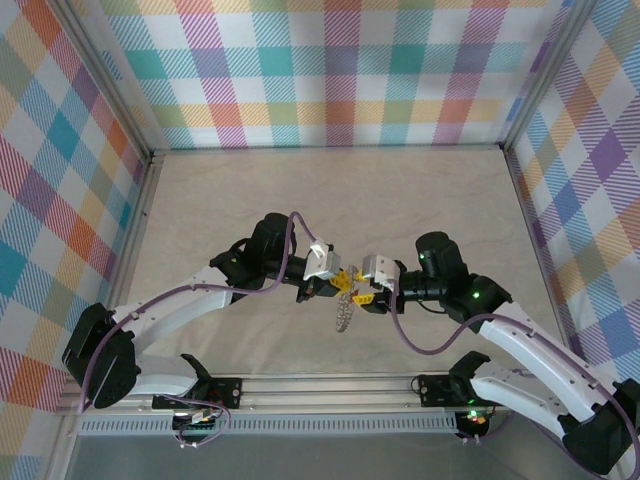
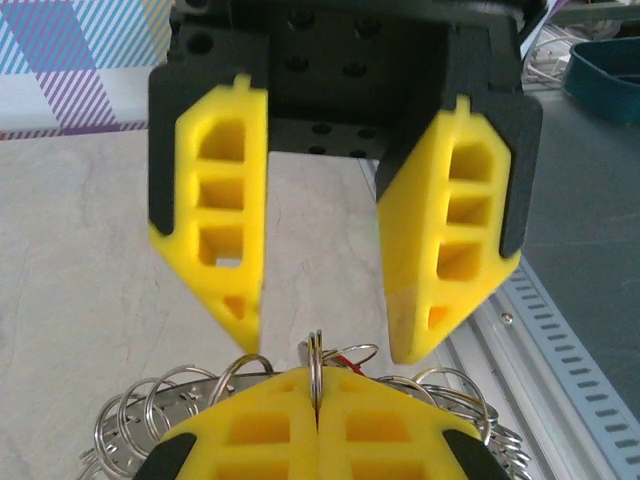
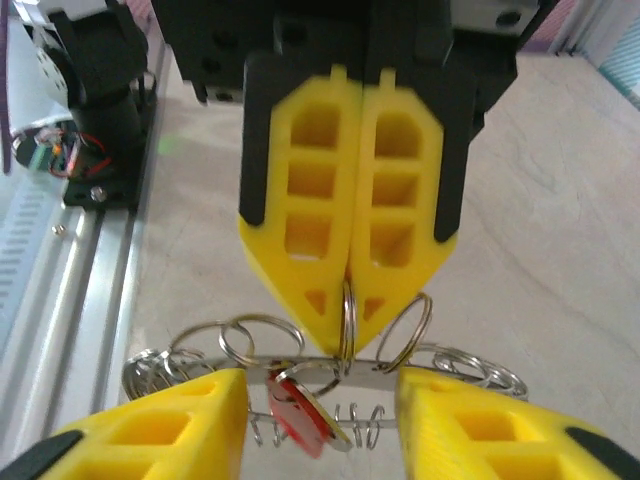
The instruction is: Put the keys on the keyring
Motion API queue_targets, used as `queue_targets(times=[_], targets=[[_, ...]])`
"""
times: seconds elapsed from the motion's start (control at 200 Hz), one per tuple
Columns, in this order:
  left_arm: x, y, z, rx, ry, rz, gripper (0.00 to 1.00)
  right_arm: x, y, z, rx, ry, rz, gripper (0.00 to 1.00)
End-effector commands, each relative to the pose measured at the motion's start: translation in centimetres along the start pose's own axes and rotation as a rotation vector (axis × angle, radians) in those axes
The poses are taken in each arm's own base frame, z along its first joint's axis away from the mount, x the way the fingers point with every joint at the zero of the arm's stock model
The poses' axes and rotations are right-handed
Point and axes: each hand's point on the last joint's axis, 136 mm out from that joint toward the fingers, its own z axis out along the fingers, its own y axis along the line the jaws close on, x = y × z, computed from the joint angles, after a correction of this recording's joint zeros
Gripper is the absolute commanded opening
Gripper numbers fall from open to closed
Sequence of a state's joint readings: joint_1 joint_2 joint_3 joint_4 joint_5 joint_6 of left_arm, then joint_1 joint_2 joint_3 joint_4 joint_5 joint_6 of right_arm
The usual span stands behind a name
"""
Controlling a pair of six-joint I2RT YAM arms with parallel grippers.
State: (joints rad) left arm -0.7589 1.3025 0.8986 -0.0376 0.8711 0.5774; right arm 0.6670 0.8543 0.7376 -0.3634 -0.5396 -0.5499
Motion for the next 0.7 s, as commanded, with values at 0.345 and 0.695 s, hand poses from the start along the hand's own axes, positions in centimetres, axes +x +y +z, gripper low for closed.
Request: queue_targets(times=[0.345, 0.695], targets=[[-2.0, -2.1, -0.2, 0.087, 0.001, 0.140, 0.00, -0.4, 1.1, 0.0, -0.060, -0.038, 0.017, 0.19], [-2.2, -2.3, -0.2, 0.083, -0.020, 0.169, 0.00, -0.5, 1.3, 0.4, -0.099, -0.042, 0.043, 0.18]])
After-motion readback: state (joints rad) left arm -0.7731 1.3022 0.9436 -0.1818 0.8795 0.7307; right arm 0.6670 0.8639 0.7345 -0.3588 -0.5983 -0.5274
